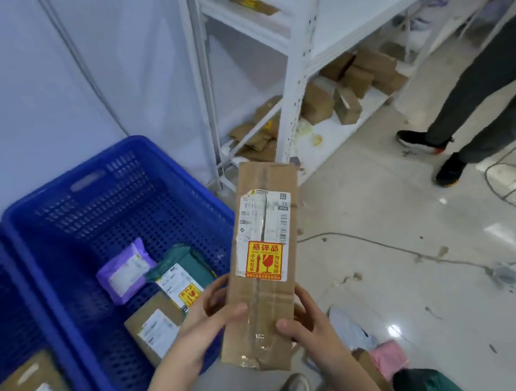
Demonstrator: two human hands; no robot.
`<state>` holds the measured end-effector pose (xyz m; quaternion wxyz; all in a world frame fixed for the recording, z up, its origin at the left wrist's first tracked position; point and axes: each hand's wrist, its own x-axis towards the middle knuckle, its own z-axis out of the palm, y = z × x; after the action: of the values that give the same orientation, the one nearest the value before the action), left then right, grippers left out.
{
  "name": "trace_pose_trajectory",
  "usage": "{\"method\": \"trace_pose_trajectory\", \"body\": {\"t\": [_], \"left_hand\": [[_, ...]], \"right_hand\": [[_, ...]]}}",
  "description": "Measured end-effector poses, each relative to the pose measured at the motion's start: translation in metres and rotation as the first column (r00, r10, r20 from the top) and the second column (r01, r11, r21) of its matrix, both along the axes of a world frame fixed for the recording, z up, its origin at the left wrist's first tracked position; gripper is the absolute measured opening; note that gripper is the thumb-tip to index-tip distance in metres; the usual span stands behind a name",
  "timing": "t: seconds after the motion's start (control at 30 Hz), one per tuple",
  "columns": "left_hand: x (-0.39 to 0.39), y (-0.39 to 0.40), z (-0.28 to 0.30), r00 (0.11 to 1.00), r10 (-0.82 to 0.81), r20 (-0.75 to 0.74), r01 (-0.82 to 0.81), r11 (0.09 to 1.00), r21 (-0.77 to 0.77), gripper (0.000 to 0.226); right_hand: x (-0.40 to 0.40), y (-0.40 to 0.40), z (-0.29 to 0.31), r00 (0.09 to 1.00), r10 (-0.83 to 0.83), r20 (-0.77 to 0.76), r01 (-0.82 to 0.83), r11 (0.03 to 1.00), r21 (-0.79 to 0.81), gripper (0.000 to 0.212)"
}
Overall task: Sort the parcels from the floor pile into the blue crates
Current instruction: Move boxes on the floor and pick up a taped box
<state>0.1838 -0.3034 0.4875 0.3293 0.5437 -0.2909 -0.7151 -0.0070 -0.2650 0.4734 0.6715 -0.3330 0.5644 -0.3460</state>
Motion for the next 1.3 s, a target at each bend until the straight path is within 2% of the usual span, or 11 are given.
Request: {"method": "trace_pose_trajectory", "body": {"t": [0.3,0.57,0.63,0.73,0.83,0.93,1.0,1.07,1.17,1.23,1.3], "left_hand": [[0.198,0.084,-0.012,0.947,0.321,-0.012,-0.32,0.947,0.037,0.104],[0.35,0.162,-0.06,0.827,0.563,0.001,-0.553,0.812,0.186,0.076],[0.369,0.165,-0.08,0.814,0.581,0.014,-0.569,0.791,0.224,0.072],[0.381,0.158,-0.111,0.815,0.578,0.039,-0.564,0.776,0.282,0.061],[0.379,0.137,-0.144,0.857,0.511,0.065,-0.508,0.82,0.264,0.032],[0.371,0.124,-0.181,0.876,0.459,0.149,-0.482,0.837,0.258,0.042],[0.365,0.12,-0.203,0.877,0.429,0.215,-0.474,0.843,0.254,0.042],[0.359,0.12,-0.227,0.868,0.373,0.328,-0.455,0.863,0.221,0.04],[0.347,0.121,-0.256,0.785,0.284,0.551,-0.441,0.88,0.176,0.033],[0.338,0.125,-0.275,0.728,0.223,0.648,-0.421,0.892,0.166,0.03],[0.329,0.127,-0.296,0.677,0.132,0.724,-0.385,0.902,0.196,0.032]], "right_hand": [[0.192,0.006,0.003,0.938,0.347,-0.003,-0.347,0.938,0.031,0.08],[0.352,0.044,-0.036,0.786,0.617,0.028,-0.615,0.778,0.131,0.088],[0.379,0.05,-0.05,0.753,0.658,0.002,-0.651,0.744,0.153,0.082],[0.405,0.051,-0.077,0.723,0.686,-0.074,-0.667,0.723,0.18,0.063],[0.419,0.036,-0.105,0.649,0.697,-0.304,-0.67,0.713,0.206,0.059],[0.428,0.026,-0.132,0.51,0.686,-0.519,-0.699,0.682,0.214,0.055],[0.432,0.023,-0.154,0.406,0.709,-0.577,-0.711,0.641,0.287,0.055],[0.437,0.022,-0.182,0.341,0.725,-0.598,-0.668,0.635,0.388,0.046],[0.442,0.027,-0.213,0.255,0.731,-0.633,-0.605,0.631,0.485,0.024],[0.441,0.033,-0.231,0.205,0.715,-0.668,-0.579,0.639,0.506,0.032],[0.438,0.038,-0.251,0.206,0.701,-0.683,-0.547,0.661,0.513,0.037]]}}
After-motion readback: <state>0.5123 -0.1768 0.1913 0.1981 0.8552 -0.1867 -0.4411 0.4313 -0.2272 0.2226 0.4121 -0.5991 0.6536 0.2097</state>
